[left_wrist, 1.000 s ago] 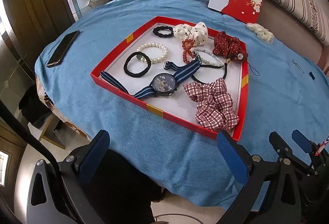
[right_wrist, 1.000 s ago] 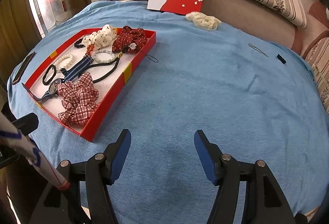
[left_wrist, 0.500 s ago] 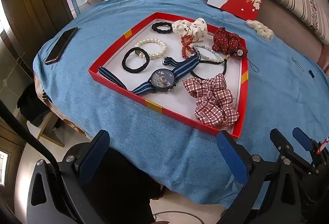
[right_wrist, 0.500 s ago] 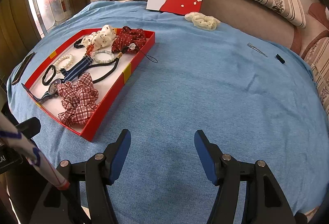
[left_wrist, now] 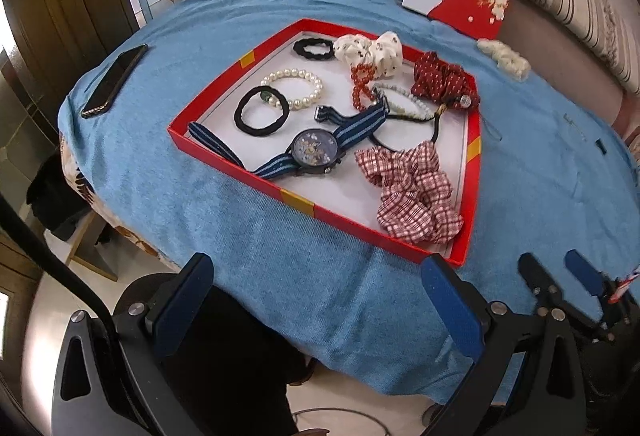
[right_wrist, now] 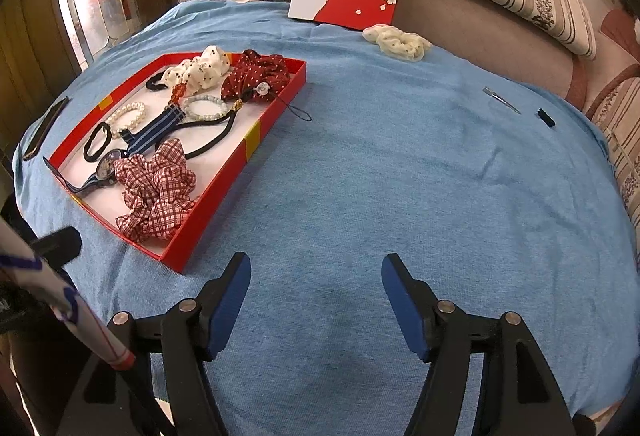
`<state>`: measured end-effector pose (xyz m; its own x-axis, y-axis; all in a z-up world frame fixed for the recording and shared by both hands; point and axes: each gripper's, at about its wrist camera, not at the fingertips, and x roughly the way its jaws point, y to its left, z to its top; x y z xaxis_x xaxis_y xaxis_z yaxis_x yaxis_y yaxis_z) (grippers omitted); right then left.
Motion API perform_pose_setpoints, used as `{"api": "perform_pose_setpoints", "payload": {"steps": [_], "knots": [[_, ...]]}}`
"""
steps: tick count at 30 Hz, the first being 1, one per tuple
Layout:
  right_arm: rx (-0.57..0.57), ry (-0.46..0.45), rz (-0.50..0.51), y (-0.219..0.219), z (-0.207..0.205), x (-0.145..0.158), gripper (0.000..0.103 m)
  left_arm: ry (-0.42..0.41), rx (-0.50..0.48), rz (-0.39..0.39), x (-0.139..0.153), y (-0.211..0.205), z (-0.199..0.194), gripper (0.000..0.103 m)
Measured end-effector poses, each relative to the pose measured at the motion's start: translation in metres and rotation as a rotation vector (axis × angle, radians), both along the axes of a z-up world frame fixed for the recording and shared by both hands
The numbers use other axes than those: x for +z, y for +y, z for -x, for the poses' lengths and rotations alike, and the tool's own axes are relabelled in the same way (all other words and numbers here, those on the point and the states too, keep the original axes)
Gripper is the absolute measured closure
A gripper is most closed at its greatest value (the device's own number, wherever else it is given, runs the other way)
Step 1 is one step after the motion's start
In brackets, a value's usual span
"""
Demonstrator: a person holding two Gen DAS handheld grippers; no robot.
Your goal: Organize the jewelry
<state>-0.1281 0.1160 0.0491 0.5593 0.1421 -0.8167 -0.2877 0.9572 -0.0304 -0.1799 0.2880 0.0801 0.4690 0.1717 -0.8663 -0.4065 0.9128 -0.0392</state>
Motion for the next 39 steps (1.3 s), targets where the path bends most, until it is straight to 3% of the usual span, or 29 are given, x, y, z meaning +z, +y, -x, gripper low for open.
{"api": "perform_pose_setpoints", "payload": {"steps": [5,14,19,24,39], "knots": [[0.012,-0.01,0.014,0.007,-0.001,0.006,0.031,-0.067,0.019,0.021,0.012,0.011,0.005,0.0],[0.032,-0.051,-0.001,0.017,-0.003,0.024,0.03,-0.145,0.097,-0.105,0.041,0.036,0.016,0.0],[0.044,-0.067,-0.006,0.016,0.006,0.027,0.029,-0.146,0.112,-0.102,0.046,0.04,0.018,0.0],[0.046,-0.08,-0.024,0.009,0.009,0.031,0.029,-0.138,0.092,-0.087,0.048,0.029,0.02,0.0],[0.005,-0.123,-0.098,-0.032,0.009,0.043,0.026,-0.106,-0.001,-0.207,0.058,-0.035,0.017,0.0]]}}
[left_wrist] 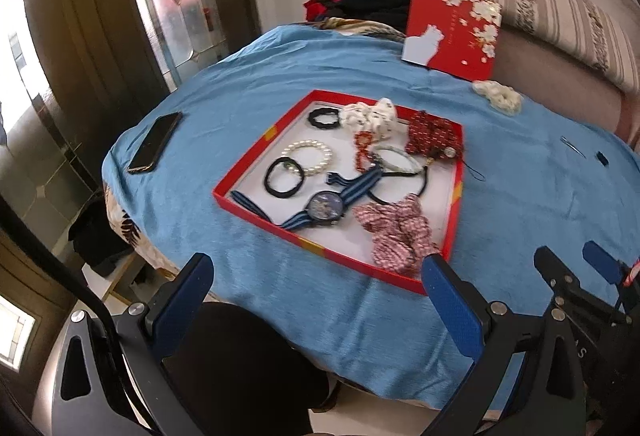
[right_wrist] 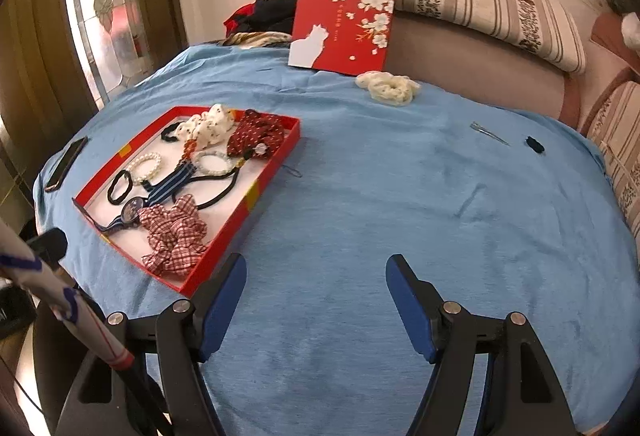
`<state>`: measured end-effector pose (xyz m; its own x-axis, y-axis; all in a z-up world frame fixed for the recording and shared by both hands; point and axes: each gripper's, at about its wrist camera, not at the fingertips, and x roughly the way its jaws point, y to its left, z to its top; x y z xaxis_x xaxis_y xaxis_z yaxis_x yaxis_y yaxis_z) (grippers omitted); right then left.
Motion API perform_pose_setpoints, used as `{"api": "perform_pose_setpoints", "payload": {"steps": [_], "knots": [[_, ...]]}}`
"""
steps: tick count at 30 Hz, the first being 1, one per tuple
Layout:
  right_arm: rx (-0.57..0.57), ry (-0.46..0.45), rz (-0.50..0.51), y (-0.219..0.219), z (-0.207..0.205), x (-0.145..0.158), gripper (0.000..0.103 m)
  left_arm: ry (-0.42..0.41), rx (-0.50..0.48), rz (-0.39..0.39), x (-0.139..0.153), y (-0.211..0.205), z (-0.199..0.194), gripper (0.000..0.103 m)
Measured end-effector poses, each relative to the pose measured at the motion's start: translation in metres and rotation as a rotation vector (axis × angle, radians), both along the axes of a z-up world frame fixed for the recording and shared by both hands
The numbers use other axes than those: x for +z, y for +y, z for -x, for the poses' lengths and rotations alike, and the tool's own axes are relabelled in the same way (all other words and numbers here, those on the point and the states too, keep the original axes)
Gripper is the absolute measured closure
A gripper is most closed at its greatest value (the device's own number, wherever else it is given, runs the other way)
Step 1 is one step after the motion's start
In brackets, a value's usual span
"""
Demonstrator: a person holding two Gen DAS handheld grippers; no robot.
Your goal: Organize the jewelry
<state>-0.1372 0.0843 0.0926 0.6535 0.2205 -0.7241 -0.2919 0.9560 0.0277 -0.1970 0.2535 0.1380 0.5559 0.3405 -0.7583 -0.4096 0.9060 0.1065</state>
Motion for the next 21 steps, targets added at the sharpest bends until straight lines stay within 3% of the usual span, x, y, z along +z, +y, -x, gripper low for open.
{"api": "perform_pose_setpoints", "payload": {"steps": [10,21], "knots": [[-0.037,0.032,0.006,-0.025,-0.005,-0.013,0.026,0.041,-0.042,-0.009,-0.008,-0.028,-0.01,0.0],[-0.009,0.046,0.009,-0.023,-0.004,-0.021,0.026,0.051,-0.044,-0.028,-0.012,-0.035,-0.014,0.0]]}}
